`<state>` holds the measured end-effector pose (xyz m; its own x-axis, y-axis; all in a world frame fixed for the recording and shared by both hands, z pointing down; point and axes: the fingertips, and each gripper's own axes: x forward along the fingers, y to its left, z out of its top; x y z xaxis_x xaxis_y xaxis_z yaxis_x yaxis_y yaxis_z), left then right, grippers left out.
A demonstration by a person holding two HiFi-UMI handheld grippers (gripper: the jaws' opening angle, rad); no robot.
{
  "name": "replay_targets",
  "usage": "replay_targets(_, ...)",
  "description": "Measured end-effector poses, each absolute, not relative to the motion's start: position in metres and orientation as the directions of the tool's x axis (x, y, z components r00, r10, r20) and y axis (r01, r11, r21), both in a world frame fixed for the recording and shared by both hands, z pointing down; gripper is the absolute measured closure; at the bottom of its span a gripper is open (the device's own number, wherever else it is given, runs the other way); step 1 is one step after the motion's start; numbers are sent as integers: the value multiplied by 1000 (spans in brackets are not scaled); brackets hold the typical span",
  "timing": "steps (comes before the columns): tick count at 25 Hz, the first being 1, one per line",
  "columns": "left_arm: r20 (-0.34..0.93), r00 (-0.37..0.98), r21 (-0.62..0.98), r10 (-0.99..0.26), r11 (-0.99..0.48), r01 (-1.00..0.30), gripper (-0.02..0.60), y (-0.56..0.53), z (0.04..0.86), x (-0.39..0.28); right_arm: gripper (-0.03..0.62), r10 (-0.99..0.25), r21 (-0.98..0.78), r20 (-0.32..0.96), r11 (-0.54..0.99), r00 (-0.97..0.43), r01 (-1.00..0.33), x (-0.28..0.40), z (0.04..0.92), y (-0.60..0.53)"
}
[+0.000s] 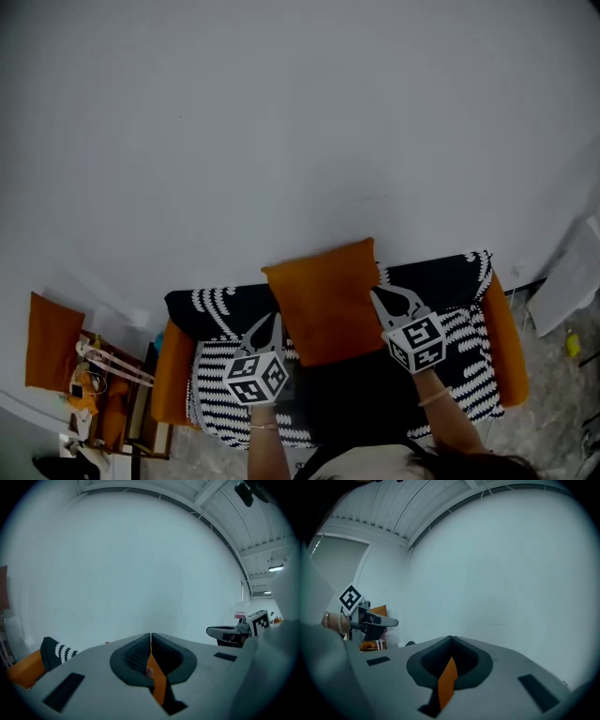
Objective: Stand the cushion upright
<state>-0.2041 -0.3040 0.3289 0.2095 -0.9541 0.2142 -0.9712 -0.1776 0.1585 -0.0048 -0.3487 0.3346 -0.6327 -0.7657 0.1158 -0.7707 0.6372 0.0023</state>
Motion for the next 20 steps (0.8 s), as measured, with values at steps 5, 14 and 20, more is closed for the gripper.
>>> replay_targets(5, 189, 222, 134, -957, -199, -971, 557, -289, 318, -196, 585, -773, 13, 99, 630, -626, -776, -5, 328, -332)
replay_targets(14, 152, 282, 101, -947, -269, -958, 560, -253, 304, -190, 585, -799, -8, 81, 597, -596, -802, -7, 323, -294)
replay_targets(20, 122, 318, 103, -940, -307, -946, 561, -216, 294, -196, 585, -812, 6, 72, 581, -579, -814, -15, 316, -254)
